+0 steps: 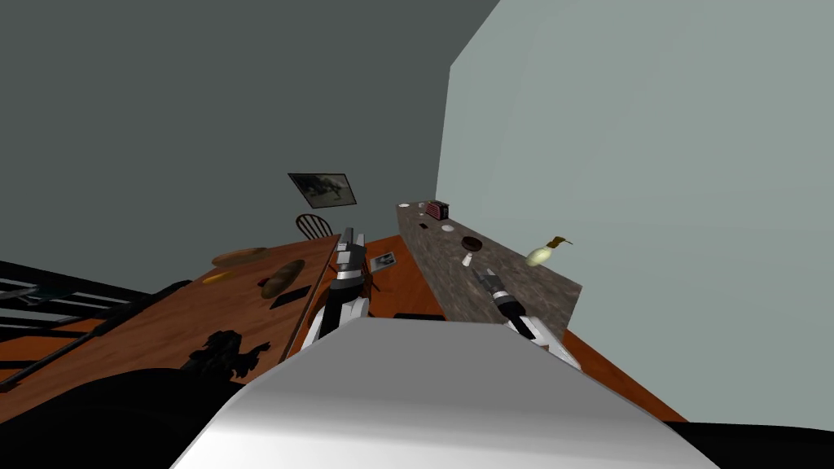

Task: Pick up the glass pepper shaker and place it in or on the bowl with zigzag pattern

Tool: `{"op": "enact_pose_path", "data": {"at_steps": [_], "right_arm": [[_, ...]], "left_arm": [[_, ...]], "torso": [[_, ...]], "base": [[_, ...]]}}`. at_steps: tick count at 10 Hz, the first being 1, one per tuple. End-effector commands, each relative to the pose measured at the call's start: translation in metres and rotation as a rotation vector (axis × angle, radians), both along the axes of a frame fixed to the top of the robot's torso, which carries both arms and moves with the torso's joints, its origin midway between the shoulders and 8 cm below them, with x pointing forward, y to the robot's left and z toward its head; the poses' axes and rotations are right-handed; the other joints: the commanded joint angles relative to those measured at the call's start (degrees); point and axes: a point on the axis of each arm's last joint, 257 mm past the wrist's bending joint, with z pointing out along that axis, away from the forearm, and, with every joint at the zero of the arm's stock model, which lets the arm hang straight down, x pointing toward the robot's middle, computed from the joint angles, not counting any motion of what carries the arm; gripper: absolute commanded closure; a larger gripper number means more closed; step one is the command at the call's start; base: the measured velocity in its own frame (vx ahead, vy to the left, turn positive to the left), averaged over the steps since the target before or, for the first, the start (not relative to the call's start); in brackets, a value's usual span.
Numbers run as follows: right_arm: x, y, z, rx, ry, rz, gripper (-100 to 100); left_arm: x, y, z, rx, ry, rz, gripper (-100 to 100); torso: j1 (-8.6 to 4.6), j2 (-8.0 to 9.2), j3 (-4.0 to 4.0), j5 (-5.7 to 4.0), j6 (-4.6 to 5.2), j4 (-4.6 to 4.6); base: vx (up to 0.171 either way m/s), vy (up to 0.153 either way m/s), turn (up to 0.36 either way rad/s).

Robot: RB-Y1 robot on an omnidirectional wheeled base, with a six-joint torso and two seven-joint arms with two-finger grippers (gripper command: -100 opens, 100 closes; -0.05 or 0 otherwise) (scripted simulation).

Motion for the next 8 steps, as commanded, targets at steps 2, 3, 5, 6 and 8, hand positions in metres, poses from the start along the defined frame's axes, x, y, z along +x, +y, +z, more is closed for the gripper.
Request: {"op": "enact_pose_path", "data": {"at_steps": [2, 3, 5, 6, 8], "right_arm": [[0.004, -0.007, -0.011, -0.087, 0.024, 0.004, -100], [0.005, -0.009, -0.014, -0.113, 0.031, 0.006, -100], [0.009, -0.012, -0.02, -0.164, 0.042, 0.012, -100], [0.008, -0.012, -0.018, -0.144, 0.039, 0.009, -100], [0.008, -0.012, -0.018, -0.149, 0.039, 0.01, -100]], "left_arm": [[0.0, 0.0, 0.0, 0.0, 0.0, 0.0, 0], [0.0, 0.0, 0.0, 0.0, 0.0, 0.0, 0], [0.0, 0.0, 0.0, 0.0, 0.0, 0.0, 0], [0.0, 0.0, 0.0, 0.0, 0.0, 0.0, 0], [0.0, 0.0, 0.0, 0.0, 0.0, 0.0, 0]], "torso": [[0.05, 0.03, 0.02, 0.01, -0.01, 0.01], [0.05, 0.03, 0.02, 0.02, -0.01, 0.01], [0.1, 0.06, 0.03, 0.02, 0.0, 0.01], [0.17, 0.04, 0.02, 0.04, -0.01, 0.01], [0.13, 0.3, 0.17, 0.03, 0.03, 0.06]], "base": [[0.084, -0.009, 0.104], [0.085, -0.013, 0.062], [0.081, 0.011, 0.084], [0.041, 0.008, 0.023], [0.004, 0.0, -0.002]]}}
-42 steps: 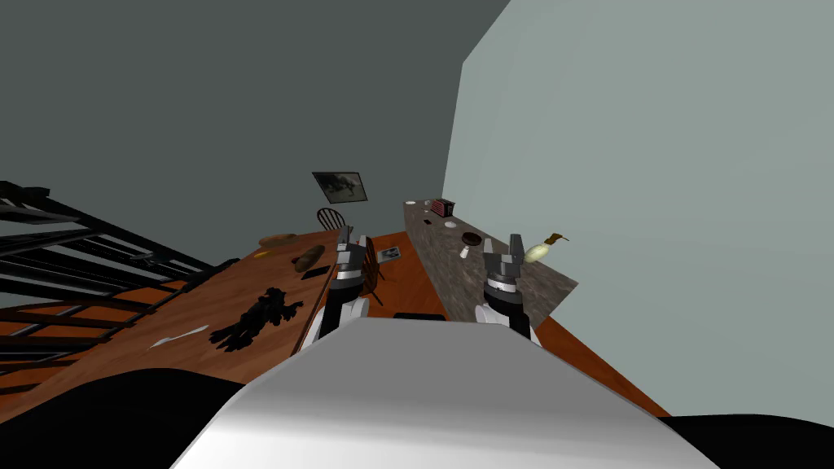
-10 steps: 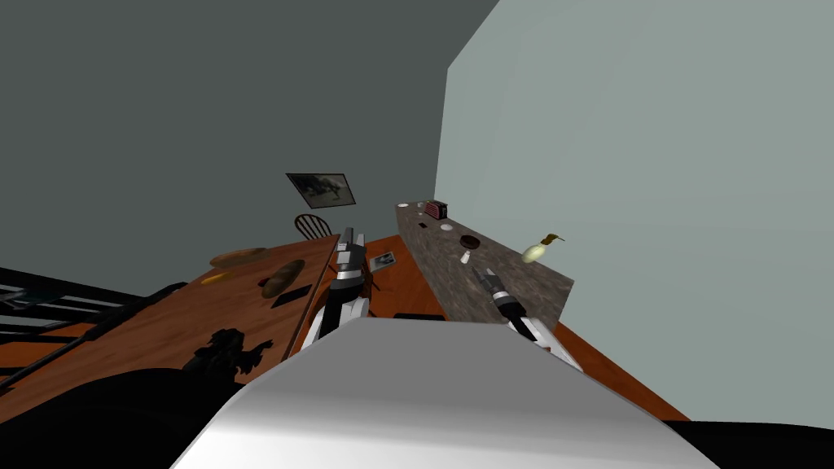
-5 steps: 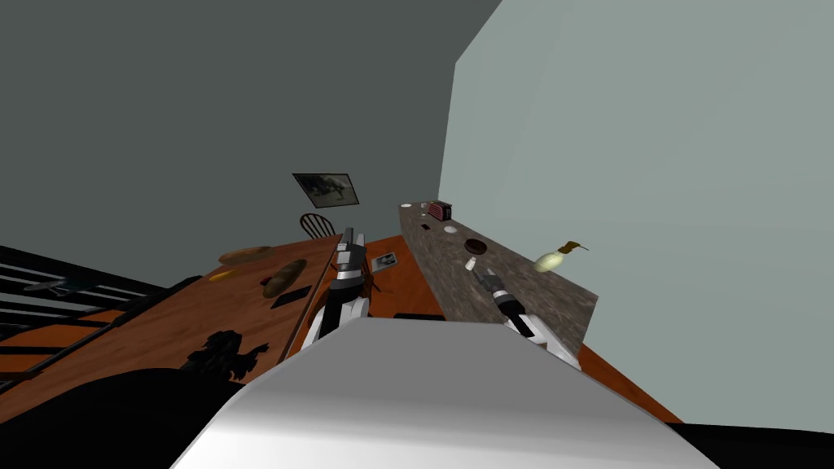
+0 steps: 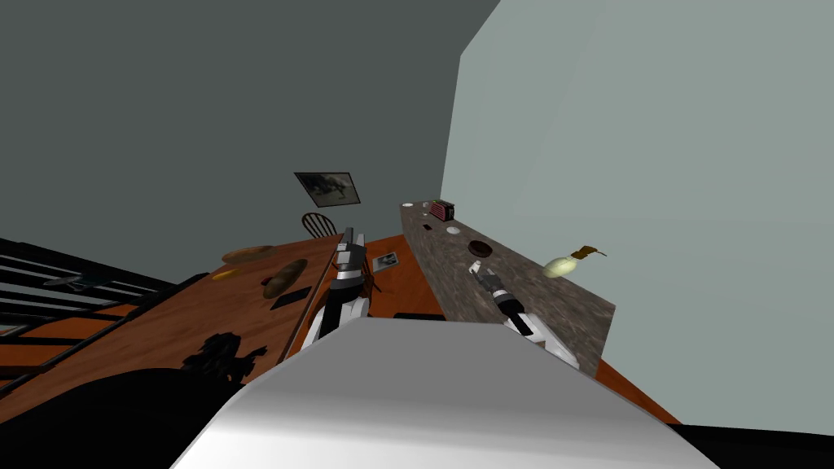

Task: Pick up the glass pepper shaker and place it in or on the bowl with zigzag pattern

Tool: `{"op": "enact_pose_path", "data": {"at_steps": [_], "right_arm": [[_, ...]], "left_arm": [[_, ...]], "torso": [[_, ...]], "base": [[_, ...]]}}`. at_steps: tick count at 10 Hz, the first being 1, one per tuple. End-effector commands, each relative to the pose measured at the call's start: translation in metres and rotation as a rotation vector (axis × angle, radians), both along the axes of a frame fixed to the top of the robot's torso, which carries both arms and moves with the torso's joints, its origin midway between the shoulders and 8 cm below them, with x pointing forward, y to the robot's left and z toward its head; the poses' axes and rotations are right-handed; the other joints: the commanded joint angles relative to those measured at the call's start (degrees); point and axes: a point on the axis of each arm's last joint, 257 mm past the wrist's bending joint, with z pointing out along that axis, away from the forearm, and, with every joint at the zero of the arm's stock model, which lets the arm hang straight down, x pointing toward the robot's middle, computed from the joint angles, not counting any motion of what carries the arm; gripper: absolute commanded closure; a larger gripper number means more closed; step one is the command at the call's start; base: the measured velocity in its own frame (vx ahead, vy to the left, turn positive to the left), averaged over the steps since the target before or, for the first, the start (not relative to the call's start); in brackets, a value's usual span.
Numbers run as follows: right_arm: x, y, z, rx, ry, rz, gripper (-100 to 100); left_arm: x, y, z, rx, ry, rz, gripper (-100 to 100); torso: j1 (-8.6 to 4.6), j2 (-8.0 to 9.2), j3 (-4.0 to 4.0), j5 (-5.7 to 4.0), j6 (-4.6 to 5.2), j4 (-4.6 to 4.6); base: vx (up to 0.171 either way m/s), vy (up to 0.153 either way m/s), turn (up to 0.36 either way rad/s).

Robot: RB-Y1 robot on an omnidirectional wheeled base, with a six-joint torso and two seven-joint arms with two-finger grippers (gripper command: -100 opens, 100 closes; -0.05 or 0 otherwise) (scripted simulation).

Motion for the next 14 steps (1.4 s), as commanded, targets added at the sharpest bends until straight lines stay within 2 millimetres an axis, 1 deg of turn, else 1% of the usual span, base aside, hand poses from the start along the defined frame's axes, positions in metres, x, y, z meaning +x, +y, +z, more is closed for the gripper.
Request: {"op": "enact_pose_path", "data": {"at_steps": [1, 5, 6, 7, 10, 14], "right_arm": [[0.0, 0.0, 0.0, 0.0, 0.0, 0.0, 100], [0.0, 0.0, 0.0, 0.0, 0.0, 0.0, 100], [0.0, 0.0, 0.0, 0.0, 0.0, 0.0, 0], [-0.012, -0.019, -0.006, -0.036, 0.038, -0.009, -100], [-0.033, -0.051, -0.01, -0.103, 0.098, -0.02, -100], [-0.071, -0.102, -0.009, -0.214, 0.2, -0.035, -100]], "left_arm": [[0.0, 0.0, 0.0, 0.0, 0.0, 0.0, 0], [0.0, 0.0, 0.0, 0.0, 0.0, 0.0, 0], [0.0, 0.0, 0.0, 0.0, 0.0, 0.0, 0], [0.0, 0.0, 0.0, 0.0, 0.0, 0.0, 0], [0.0, 0.0, 0.0, 0.0, 0.0, 0.0, 0], [0.0, 0.0, 0.0, 0.0, 0.0, 0.0, 0]], "torso": [[0.0, 0.0, 0.0, 0.0, 0.0, 0.0], [0.0, 0.04, 0.02, 0.0, 0.0, 0.01], [0.0, 0.04, 0.03, 0.0, 0.0, 0.01], [0.0, 0.04, 0.03, 0.0, 0.0, 0.01], [0.24, 0.09, 0.05, 0.06, 0.02, 0.02], [0.14, -0.04, -0.02, 0.04, 0.01, -0.01]], "base": [[0.0, 0.0, 0.0], [0.0, 0.0, 0.0], [0.0, 0.0, 0.0], [0.003, 0.042, -0.069], [-0.001, 0.068, -0.069], [0.029, 0.045, -0.069]]}}
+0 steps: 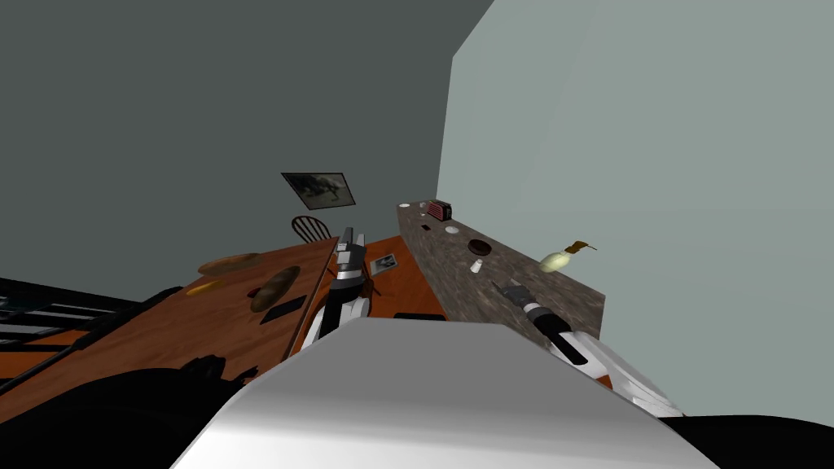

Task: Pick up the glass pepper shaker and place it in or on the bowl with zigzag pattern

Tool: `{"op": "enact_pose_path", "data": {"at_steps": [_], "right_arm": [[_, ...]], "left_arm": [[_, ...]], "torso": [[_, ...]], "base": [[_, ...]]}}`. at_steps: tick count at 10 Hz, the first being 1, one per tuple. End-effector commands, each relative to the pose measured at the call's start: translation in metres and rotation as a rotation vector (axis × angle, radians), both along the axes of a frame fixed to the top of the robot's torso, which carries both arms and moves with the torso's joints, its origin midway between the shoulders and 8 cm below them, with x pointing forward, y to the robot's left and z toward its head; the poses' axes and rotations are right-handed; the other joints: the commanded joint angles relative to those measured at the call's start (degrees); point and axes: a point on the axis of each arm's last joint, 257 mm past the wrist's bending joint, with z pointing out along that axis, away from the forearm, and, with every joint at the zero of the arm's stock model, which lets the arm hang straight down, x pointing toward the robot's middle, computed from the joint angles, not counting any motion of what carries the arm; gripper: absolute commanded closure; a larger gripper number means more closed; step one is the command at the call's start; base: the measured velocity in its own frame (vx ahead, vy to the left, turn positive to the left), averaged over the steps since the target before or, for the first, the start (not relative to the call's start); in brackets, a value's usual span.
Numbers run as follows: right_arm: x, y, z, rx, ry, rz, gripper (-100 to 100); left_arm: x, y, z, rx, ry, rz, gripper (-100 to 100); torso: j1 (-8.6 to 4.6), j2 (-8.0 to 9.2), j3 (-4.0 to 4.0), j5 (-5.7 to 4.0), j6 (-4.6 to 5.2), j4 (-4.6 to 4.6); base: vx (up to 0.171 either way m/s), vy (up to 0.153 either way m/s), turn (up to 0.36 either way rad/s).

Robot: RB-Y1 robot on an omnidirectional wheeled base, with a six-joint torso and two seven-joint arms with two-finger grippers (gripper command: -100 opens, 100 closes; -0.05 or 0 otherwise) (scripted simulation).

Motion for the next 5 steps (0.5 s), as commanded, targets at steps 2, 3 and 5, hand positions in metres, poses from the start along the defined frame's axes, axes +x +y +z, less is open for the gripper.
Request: {"op": "enact_pose_path", "data": {"at_steps": [2, 3, 5], "right_arm": [[-0.015, -0.021, 0.006, -0.066, 0.048, 0.008, -100], [-0.014, -0.021, 0.006, -0.068, 0.048, 0.008, -100], [-0.032, -0.045, 0.014, -0.127, 0.1, 0.011, -100]], "left_arm": [[0.0, 0.0, 0.0, 0.0, 0.0, 0.0, 0], [0.0, 0.0, 0.0, 0.0, 0.0, 0.0, 0], [0.0, 0.0, 0.0, 0.0, 0.0, 0.0, 0]], "torso": [[-0.02, 0.01, 0.0, -0.01, -0.02, 0.0], [-0.03, 0.01, 0.01, -0.01, -0.01, 0.0], [-0.05, 0.02, 0.01, -0.01, -0.01, 0.01]], "base": [[0.024, 0.026, -0.036], [0.02, 0.02, -0.025], [0.029, 0.023, -0.05]]}}
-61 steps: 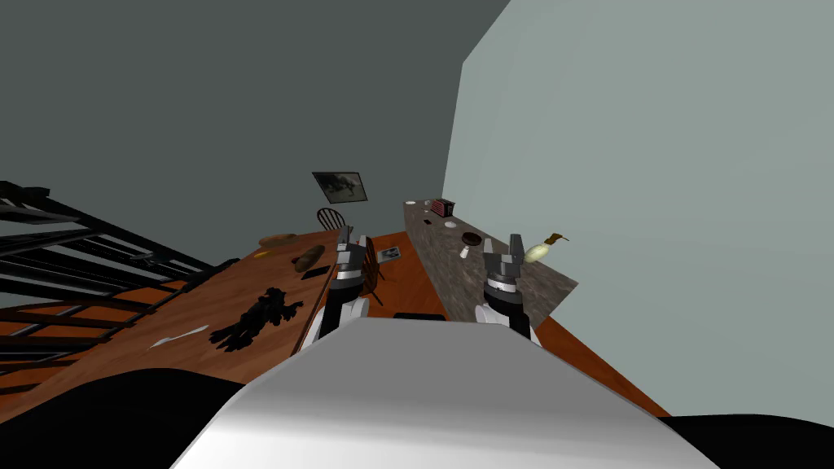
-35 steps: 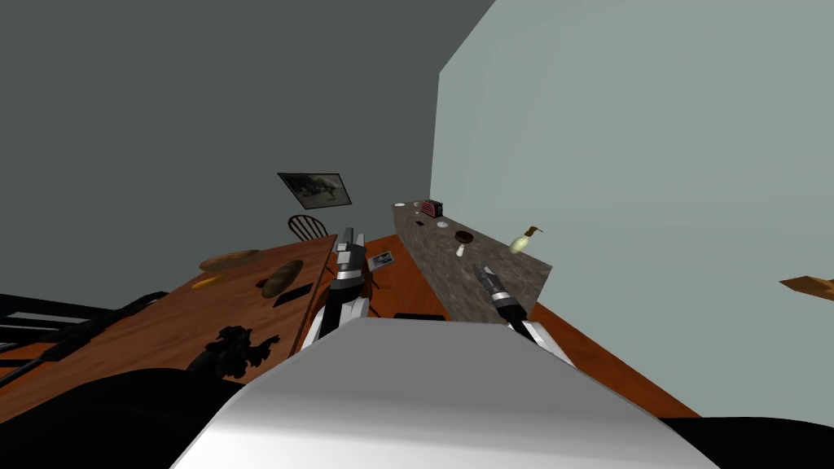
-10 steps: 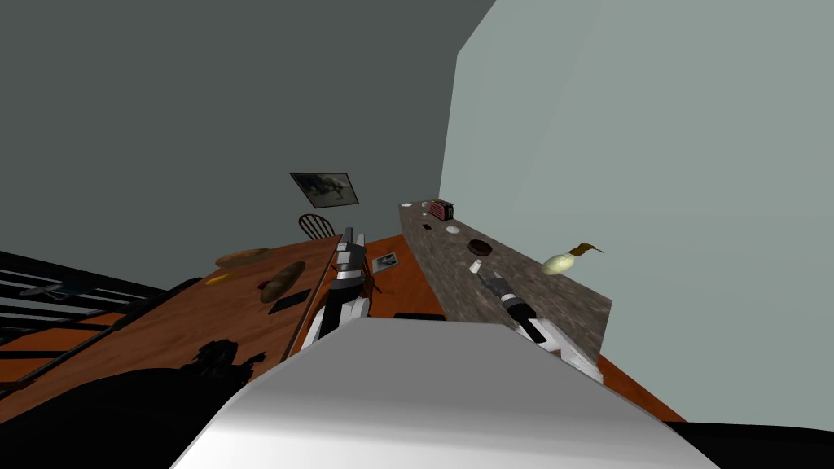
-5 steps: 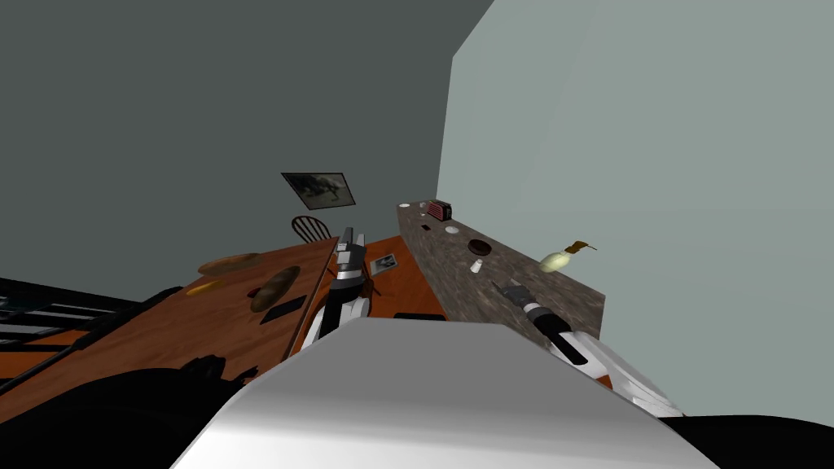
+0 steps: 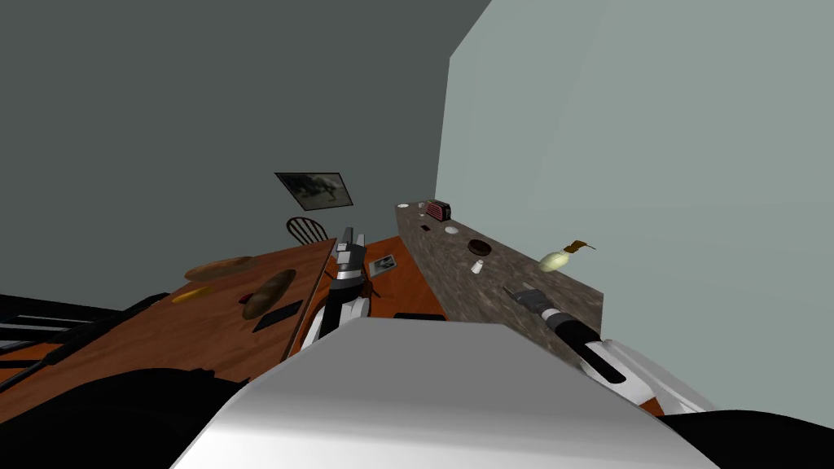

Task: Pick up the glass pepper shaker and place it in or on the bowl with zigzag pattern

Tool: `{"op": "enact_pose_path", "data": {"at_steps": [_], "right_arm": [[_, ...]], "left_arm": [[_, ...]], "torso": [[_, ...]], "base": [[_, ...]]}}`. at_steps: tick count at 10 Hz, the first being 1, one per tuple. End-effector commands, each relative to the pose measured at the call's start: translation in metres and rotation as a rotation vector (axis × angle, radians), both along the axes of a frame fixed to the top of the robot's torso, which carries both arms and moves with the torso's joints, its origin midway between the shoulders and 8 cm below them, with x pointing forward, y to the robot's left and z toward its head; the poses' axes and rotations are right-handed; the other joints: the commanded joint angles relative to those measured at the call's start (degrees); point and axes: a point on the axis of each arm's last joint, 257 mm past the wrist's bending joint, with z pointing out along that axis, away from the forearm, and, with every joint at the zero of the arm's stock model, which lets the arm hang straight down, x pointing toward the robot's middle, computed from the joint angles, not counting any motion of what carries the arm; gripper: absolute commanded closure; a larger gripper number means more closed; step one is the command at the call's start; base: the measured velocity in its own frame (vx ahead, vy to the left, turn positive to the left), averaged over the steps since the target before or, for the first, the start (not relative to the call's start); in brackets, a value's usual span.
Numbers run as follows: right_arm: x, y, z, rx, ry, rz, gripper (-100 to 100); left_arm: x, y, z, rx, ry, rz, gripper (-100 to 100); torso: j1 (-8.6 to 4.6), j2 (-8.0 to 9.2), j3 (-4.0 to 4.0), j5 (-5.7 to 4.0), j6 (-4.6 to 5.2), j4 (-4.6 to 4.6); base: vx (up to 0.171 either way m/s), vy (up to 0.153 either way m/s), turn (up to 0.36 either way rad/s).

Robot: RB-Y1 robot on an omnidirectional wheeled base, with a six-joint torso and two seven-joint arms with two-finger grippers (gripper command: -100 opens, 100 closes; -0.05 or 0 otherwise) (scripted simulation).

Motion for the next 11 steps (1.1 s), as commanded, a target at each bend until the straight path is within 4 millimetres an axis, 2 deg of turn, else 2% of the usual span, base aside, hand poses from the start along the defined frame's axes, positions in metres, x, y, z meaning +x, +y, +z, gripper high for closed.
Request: {"op": "enact_pose_path", "data": {"at_steps": [1, 2, 3, 4, 9, 11], "right_arm": [[-0.003, -0.01, 0.006, -0.03, 0.021, 0.008, -100], [-0.013, -0.02, 0.009, -0.054, 0.048, 0.007, -100], [-0.011, -0.022, 0.012, -0.065, 0.051, 0.016, -100], [-0.019, -0.032, 0.017, -0.095, 0.08, 0.022, -100], [-0.03, -0.049, 0.033, -0.166, 0.143, 0.055, -100], [-0.041, -0.059, 0.043, -0.206, 0.196, 0.079, -100]], "left_arm": [[0.0, 0.0, 0.0, 0.0, 0.0, 0.0, 0], [0.0, 0.0, 0.0, 0.0, 0.0, 0.0, 0], [0.0, 0.0, 0.0, 0.0, 0.0, 0.0, 0], [0.0, 0.0, 0.0, 0.0, 0.0, 0.0, 0], [0.0, 0.0, 0.0, 0.0, 0.0, 0.0, 0], [0.0, 0.0, 0.0, 0.0, 0.0, 0.0, 0]], "torso": [[0.0, 0.0, 0.0, 0.0, 0.0, 0.0], [-0.02, -0.01, -0.01, -0.01, -0.03, 0.0], [-0.03, -0.03, -0.02, -0.01, -0.01, -0.01], [-0.04, -0.01, -0.01, -0.02, -0.03, 0.0], [-0.05, -0.03, -0.02, -0.02, -0.03, 0.0], [-0.06, -0.03, -0.02, -0.02, -0.04, 0.0]], "base": [[0.03, 0.018, -0.029], [0.037, 0.016, -0.033], [0.026, 0.012, -0.021], [0.025, 0.013, -0.022], [0.027, 0.008, -0.016], [0.037, 0.005, -0.004]]}}
